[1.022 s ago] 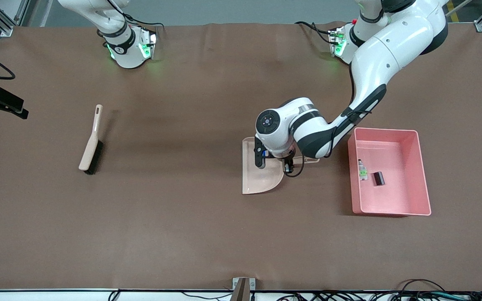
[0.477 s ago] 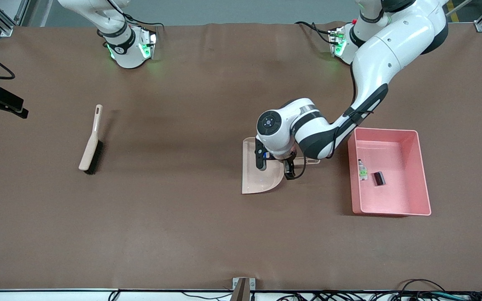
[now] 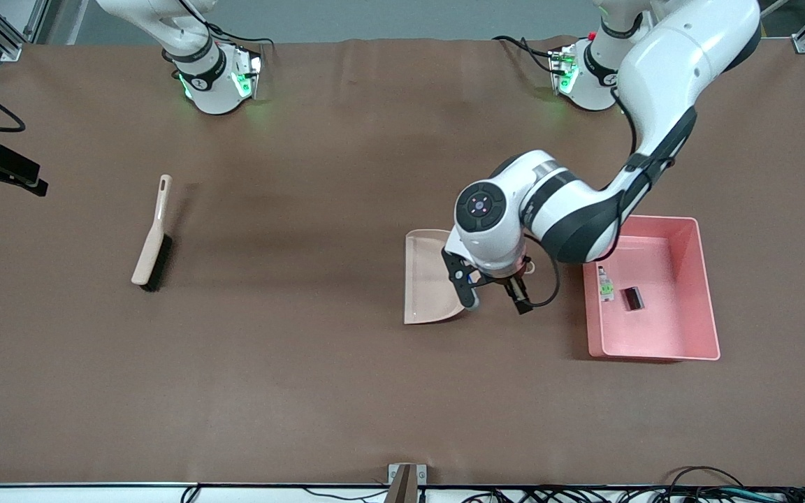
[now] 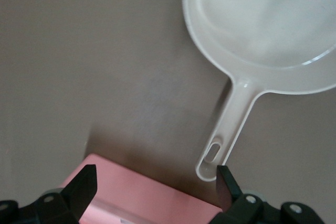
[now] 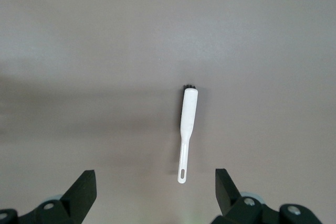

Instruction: Clean e-waste and dump in bin

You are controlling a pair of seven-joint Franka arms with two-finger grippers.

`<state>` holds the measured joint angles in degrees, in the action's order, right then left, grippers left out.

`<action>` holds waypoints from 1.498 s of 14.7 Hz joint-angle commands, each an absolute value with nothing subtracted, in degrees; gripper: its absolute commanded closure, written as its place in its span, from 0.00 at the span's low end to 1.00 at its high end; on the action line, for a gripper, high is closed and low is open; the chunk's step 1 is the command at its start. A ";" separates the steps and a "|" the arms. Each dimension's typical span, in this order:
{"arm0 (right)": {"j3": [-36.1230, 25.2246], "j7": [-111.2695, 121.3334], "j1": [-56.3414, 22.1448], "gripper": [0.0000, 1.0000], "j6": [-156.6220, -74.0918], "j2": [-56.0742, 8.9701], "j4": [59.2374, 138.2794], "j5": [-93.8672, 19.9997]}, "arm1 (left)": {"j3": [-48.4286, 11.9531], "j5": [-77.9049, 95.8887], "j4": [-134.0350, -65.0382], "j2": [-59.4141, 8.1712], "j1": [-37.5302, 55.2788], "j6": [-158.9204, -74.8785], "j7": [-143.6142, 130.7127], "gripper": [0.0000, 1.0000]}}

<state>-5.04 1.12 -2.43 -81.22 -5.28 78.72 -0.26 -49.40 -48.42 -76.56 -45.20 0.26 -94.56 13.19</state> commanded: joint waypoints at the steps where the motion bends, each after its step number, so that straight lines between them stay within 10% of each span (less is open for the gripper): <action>1: -5.01 0.44 -2.02 0.00 -81.03 -5.36 79.19 0.79 | -49.22 -45.97 -77.08 -42.20 -0.26 -93.43 2.85 0.00; 6: -5.19 1.14 0.00 0.00 -80.60 -5.27 79.37 0.97 | -43.53 -36.77 -77.17 -35.35 -0.36 -93.51 -7.82 0.00; 14: -5.27 0.70 0.18 0.00 -80.77 -5.45 79.45 1.14 | -15.23 -5.81 -78.57 -16.63 3.69 -93.87 -6.68 0.00; 22: -5.27 0.53 0.26 0.00 -80.24 -5.45 79.63 1.14 | -5.46 -1.76 -93.49 2.35 3.08 -92.55 -4.41 0.00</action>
